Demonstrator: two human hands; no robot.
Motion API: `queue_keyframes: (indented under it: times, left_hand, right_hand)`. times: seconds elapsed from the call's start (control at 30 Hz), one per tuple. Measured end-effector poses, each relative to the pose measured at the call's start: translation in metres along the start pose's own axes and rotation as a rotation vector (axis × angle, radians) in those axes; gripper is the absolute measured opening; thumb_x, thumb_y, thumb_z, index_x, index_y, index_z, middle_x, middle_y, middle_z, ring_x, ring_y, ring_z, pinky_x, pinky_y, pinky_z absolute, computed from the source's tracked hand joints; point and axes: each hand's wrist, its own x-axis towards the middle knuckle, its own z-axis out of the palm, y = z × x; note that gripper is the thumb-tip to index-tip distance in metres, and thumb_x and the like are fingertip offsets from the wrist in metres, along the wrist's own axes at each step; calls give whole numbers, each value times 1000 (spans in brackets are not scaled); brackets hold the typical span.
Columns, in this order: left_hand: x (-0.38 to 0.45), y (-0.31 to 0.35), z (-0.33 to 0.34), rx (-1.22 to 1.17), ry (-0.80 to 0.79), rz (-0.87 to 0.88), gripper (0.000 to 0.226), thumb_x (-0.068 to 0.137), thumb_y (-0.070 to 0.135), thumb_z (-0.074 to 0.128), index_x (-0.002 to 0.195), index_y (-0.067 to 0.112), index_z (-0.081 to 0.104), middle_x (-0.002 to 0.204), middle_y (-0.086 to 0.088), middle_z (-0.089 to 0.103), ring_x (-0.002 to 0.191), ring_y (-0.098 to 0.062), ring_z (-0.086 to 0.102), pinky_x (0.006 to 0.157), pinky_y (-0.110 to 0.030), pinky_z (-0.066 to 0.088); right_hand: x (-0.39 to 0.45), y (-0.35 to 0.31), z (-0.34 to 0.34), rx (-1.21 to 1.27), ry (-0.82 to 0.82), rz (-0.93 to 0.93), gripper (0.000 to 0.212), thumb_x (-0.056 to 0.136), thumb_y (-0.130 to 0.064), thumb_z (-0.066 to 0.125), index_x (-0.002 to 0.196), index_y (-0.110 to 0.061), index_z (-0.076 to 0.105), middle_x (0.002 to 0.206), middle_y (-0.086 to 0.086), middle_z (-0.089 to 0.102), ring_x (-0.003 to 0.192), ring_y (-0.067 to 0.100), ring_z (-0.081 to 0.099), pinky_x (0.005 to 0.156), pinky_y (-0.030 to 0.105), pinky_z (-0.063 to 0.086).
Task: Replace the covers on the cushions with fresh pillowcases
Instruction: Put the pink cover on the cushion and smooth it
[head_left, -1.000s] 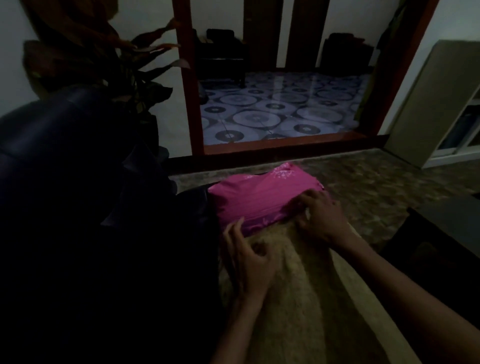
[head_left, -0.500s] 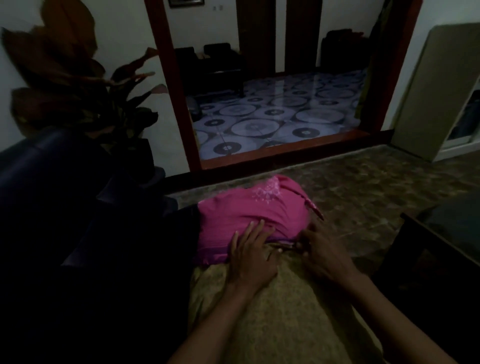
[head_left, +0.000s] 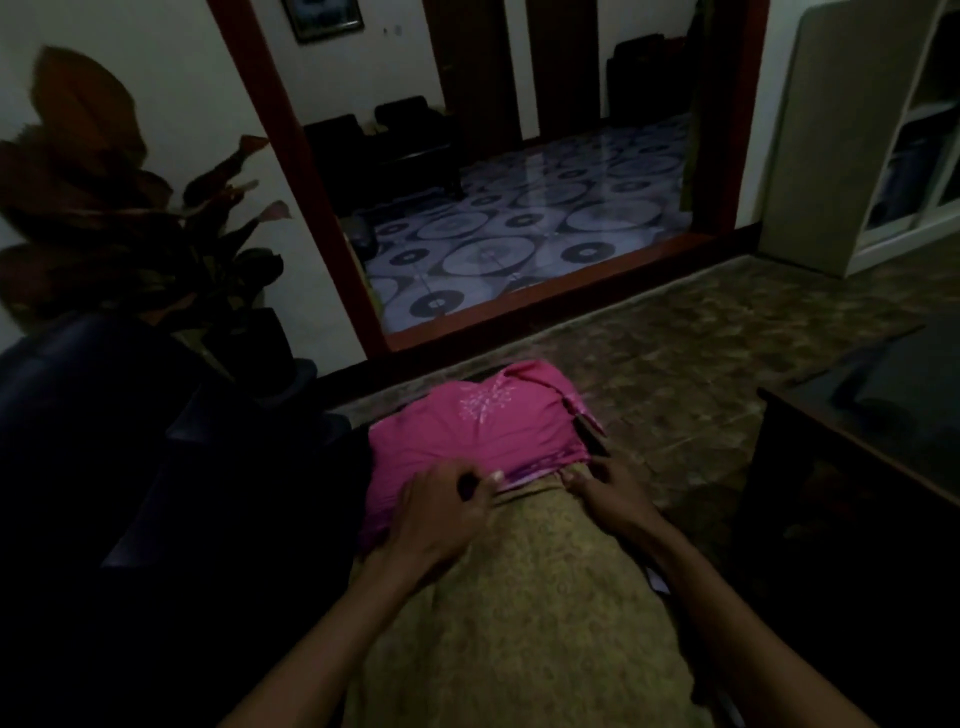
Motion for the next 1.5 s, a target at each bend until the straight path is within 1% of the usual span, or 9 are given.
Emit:
queue_keyframes:
  times: [0.17, 0.27, 0.43, 0.63, 0.73, 0.93, 1.03, 1.27, 1.5]
  left_hand:
    - [18, 25, -10, -152, -81, 73, 48, 77, 59, 69, 120, 37, 66, 120, 20, 63, 110, -2, 57, 100, -28, 47]
    - [28, 41, -22, -94, -60, 188, 42, 77, 45, 80, 116, 32, 72, 118, 14, 62, 108, -2, 54, 96, -22, 43]
    - [56, 54, -46, -164, 191, 147, 20, 76, 7, 75, 87, 24, 76, 90, 9, 72, 86, -7, 66, 83, -30, 54]
    - [90, 52, -88, -370, 464, 70, 26, 79, -1, 72, 85, 24, 69, 81, 15, 67, 75, 14, 60, 69, -1, 42]
    - [81, 37, -83, -366, 310, 31, 18, 82, 2, 71, 86, 19, 66, 80, 14, 65, 74, 19, 58, 65, -1, 39]
    - [70, 14, -60, -504, -33, -12, 19, 77, 31, 73, 92, 31, 60, 91, 7, 70, 82, -1, 64, 76, -25, 51]
    - [78, 18, -64, -491, -186, 81, 36, 75, 33, 77, 106, 27, 60, 102, 2, 70, 90, -9, 67, 79, -24, 55]
    - [64, 27, -62, -249, -37, 325, 32, 67, 2, 64, 71, 32, 55, 64, 13, 59, 62, -6, 59, 55, -18, 40]
    - [61, 22, -91, -159, -159, 177, 19, 65, 39, 77, 78, 32, 64, 74, 15, 66, 72, -2, 64, 66, -25, 52]
  right_hand:
    - [-28, -47, 1, 182, 16, 4, 19, 93, -20, 71, 106, -6, 73, 88, 9, 71, 68, 15, 60, 46, 15, 41]
    - [-40, -74, 4, 285, -21, 15, 12, 93, -17, 72, 95, -5, 71, 74, 11, 62, 51, 12, 52, 42, 16, 35]
    - [-44, -141, 8, 505, 21, -109, 21, 85, -3, 76, 101, 3, 63, 86, 16, 70, 62, 16, 65, 52, 24, 53]
    - [-40, -219, 27, 452, -31, -503, 21, 93, -7, 65, 85, -16, 48, 86, 10, 57, 82, 21, 59, 76, 40, 55]
    - [-32, -202, 36, 46, 7, -560, 20, 85, -32, 66, 92, -16, 56, 91, -3, 69, 88, 17, 66, 87, 46, 56]
    - [-40, -169, 31, -355, 80, -617, 21, 81, -22, 77, 86, -23, 56, 80, -9, 66, 71, 1, 62, 64, 21, 49]
    - [-41, -171, 13, -465, 109, -586, 24, 78, -29, 78, 86, -28, 56, 82, -8, 67, 74, 8, 64, 65, 30, 50]
    - [-70, -153, 2, -516, 212, -608, 29, 75, -50, 65, 68, -24, 52, 63, -7, 59, 57, 2, 54, 53, 29, 38]
    - [-91, -137, 26, -406, 298, -623, 41, 80, -55, 74, 64, -22, 55, 65, -6, 55, 63, 4, 54, 54, 20, 35]
